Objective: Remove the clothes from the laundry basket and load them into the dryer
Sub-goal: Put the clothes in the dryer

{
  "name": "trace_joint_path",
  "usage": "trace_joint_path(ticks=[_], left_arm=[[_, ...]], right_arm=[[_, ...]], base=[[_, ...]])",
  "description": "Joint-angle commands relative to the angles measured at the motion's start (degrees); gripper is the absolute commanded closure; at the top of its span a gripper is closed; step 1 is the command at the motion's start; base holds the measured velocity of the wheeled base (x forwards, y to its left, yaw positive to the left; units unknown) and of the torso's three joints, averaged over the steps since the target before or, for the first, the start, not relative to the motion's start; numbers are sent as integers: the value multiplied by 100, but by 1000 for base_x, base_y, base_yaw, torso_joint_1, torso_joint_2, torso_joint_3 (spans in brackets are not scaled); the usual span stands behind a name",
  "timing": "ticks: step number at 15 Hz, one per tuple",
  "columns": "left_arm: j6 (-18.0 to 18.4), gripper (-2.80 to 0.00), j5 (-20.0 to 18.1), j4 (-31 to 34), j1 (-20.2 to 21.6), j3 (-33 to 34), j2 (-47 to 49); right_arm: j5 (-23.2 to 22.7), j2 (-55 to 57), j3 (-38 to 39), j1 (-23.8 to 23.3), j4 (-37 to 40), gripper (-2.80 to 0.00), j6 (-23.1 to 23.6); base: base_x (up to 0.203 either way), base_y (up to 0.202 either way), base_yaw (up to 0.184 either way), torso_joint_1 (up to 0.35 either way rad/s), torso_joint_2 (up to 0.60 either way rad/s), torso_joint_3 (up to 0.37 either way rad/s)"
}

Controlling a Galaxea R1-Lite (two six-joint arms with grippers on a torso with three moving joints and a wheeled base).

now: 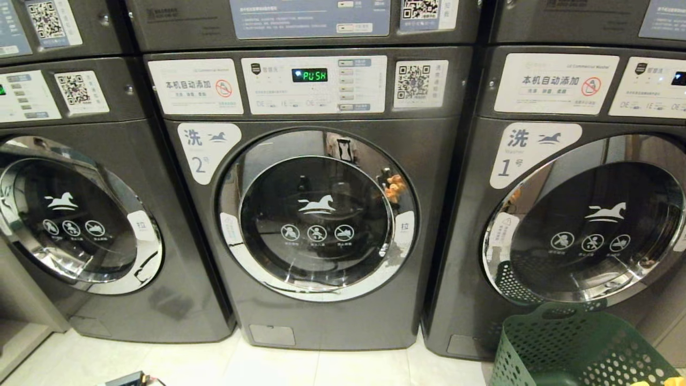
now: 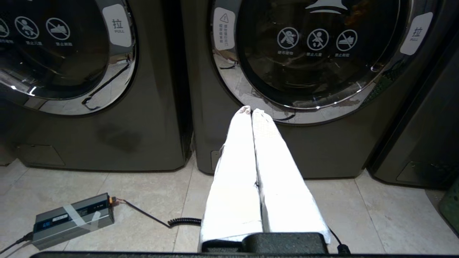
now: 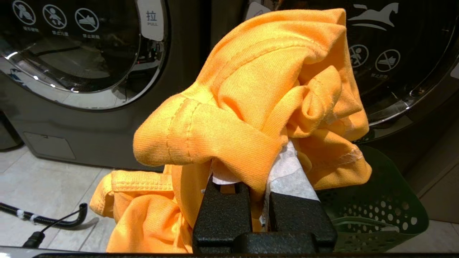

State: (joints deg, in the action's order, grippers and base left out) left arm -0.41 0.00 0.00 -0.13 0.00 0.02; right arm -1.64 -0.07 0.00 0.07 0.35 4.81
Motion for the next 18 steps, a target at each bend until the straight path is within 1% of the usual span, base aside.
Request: trace_joint_path(ticks=[1, 13, 15, 18], left_arm=[[-2, 0, 0, 0, -3, 9, -11], [-2, 0, 0, 0, 4, 9, -11], [-2, 0, 0, 0, 4, 8, -11], [-2, 0, 0, 0, 5, 9, -11]], right_arm=[[-3, -1, 0, 1, 0, 0, 2], [6, -1, 0, 1, 0, 0, -9], [6, -1, 0, 1, 0, 0, -42], [6, -1, 0, 1, 0, 0, -42]], base=[[0, 194, 0, 2, 2, -2], [0, 192, -2, 1, 2, 4], [0, 84, -4, 3, 2, 2], [0, 0, 0, 0, 0, 0]])
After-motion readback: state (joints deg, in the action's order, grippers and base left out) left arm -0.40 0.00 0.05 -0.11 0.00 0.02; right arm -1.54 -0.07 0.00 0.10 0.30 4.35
